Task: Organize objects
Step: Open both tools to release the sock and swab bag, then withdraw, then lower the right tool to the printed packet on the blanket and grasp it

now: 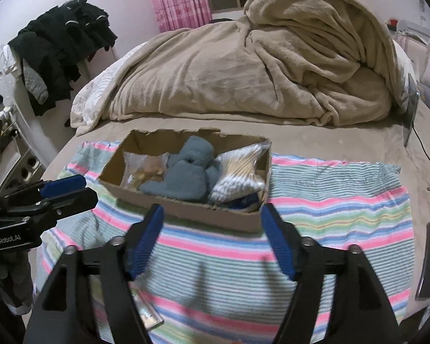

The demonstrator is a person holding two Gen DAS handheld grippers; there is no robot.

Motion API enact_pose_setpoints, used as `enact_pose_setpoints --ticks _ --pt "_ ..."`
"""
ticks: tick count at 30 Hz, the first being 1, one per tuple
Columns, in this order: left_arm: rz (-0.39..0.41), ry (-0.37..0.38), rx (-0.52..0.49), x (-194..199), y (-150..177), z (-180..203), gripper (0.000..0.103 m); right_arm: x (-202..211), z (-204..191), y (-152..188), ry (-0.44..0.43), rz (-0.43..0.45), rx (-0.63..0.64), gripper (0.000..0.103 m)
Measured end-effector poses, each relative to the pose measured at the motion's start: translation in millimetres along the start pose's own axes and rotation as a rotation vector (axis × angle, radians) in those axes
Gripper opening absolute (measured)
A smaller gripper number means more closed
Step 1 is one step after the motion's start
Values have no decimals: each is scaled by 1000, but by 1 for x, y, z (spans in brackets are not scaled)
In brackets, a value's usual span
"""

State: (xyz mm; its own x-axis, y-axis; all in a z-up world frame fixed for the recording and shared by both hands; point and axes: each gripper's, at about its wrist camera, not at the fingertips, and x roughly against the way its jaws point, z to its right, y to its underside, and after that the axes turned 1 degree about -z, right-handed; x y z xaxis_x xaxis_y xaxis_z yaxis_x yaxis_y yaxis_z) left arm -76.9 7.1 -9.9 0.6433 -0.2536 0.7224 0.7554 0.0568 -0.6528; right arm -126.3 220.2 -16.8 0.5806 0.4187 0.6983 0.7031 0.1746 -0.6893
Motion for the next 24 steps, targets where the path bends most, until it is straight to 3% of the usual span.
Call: enact_pose_setpoints --ticks 11,24 --pt "-38 -9 61 19 48 -15 59 1 -29 36 -40 -59 49 81" --pt "-123 -49 111 11 95 -40 60 -28 -56 96 -122 -223 92 81"
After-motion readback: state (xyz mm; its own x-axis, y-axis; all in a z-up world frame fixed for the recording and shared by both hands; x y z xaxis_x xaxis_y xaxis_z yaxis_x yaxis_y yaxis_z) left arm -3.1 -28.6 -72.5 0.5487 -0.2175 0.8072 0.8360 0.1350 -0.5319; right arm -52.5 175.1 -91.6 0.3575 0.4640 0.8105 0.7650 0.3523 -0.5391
